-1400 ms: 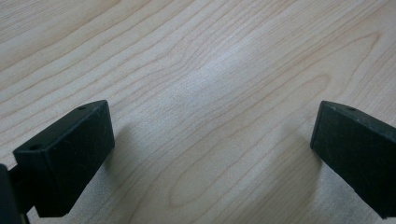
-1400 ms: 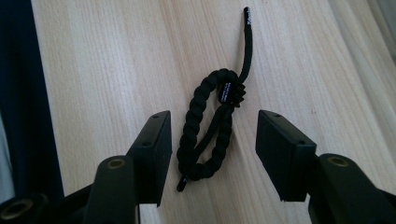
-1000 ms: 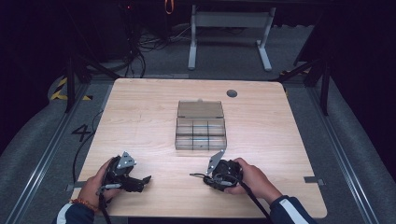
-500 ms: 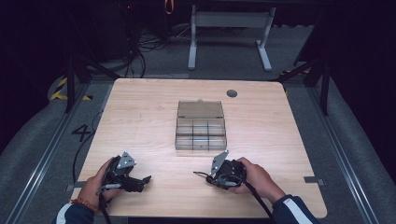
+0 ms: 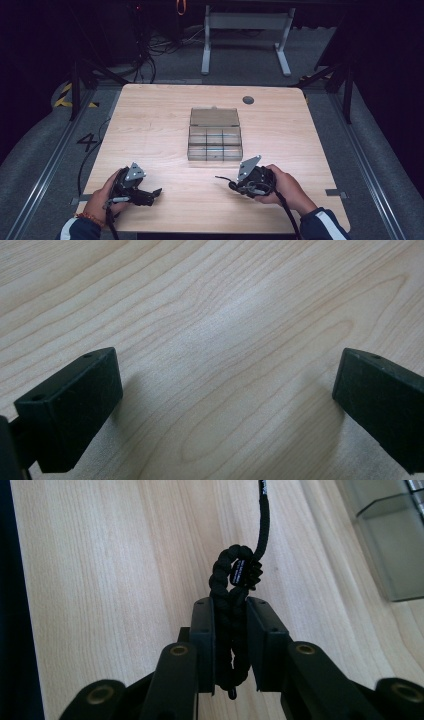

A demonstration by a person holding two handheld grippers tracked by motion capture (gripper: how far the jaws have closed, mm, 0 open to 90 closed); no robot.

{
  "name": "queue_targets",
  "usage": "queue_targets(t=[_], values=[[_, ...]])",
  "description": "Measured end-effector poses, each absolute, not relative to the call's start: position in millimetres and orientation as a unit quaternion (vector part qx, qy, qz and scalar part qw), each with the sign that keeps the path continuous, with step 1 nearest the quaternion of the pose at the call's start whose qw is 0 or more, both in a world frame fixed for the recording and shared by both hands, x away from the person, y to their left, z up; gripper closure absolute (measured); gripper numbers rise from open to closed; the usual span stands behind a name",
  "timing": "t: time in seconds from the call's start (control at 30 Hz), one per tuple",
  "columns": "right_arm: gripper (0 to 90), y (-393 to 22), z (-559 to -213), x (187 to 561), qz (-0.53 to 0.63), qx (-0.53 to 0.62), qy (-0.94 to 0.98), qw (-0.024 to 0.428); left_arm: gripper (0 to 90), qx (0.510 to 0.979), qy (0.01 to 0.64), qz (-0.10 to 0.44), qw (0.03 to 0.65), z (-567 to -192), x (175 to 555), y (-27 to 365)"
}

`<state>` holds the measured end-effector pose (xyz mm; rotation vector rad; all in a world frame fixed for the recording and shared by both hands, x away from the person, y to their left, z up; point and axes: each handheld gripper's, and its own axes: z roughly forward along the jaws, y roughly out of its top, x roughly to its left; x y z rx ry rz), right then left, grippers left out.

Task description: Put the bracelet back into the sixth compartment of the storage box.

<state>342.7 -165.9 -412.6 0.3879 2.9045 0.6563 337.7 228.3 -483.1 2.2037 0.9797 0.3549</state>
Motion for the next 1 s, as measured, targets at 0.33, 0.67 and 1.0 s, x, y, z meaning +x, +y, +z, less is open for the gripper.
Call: queue_targets(t=[0.33, 0.67, 1.0], values=[[75.7, -178, -402, 347, 0.229, 0.14, 0.96, 0.076, 0.1, 0.849, 0.376, 0.136, 0.344, -483, 338, 229], [75.7, -185, -397, 352, 0.23, 0.148, 0.958, 0.085, 0.1, 0.849, 0.376, 0.136, 0.344, -483, 338, 229], [75.7, -196, -379, 356, 0.238, 0.159, 0.952, 0.105, 0.1, 0.849, 0.376, 0.137, 0.344, -483, 337, 229]])
